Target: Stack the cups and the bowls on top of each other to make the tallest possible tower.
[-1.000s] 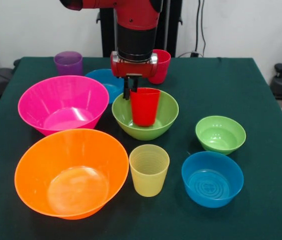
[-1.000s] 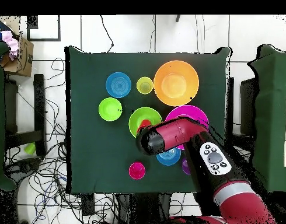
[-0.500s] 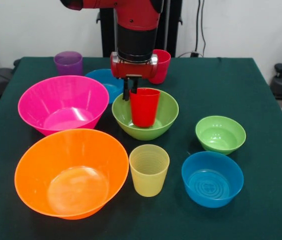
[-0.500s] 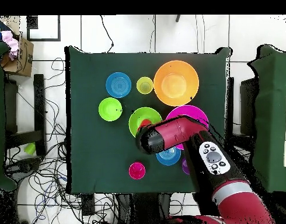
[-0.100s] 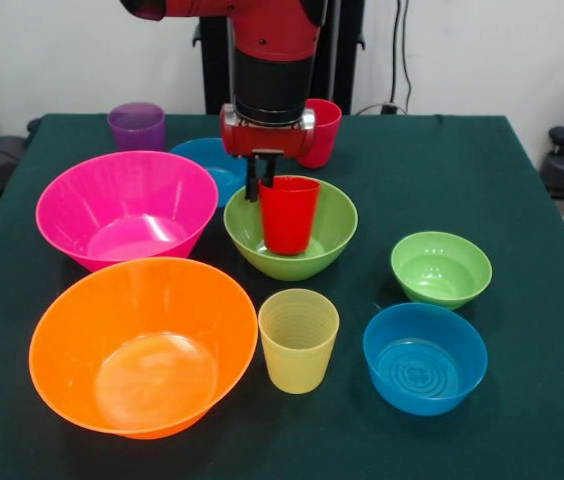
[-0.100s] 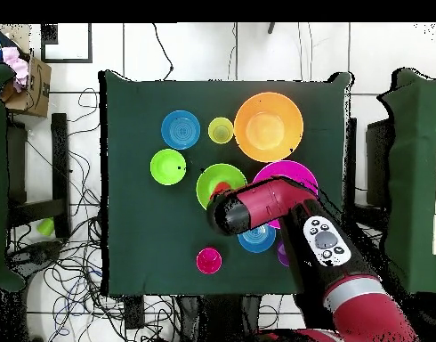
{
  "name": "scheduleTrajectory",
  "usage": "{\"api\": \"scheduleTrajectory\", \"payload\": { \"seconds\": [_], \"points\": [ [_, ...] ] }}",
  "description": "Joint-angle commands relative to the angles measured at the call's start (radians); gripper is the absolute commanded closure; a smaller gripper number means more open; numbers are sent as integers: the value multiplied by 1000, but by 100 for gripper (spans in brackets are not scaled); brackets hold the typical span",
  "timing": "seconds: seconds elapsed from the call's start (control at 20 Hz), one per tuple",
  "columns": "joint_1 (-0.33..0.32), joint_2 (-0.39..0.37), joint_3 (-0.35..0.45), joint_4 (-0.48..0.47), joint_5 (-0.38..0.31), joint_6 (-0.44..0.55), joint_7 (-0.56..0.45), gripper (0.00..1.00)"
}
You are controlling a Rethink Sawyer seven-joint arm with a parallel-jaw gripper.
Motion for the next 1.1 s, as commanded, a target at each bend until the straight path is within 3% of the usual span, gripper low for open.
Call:
{"api": "scheduleTrajectory", "payload": {
  "seconds": [0.05, 0.55, 1.1],
  "points": [
    [8, 42, 3, -57, -20, -38, -16, 0],
    [-3, 39, 18, -55, 3, -24, -26, 0],
    [-71, -139, 124, 36, 161, 176, -193, 0]
  ]
}}
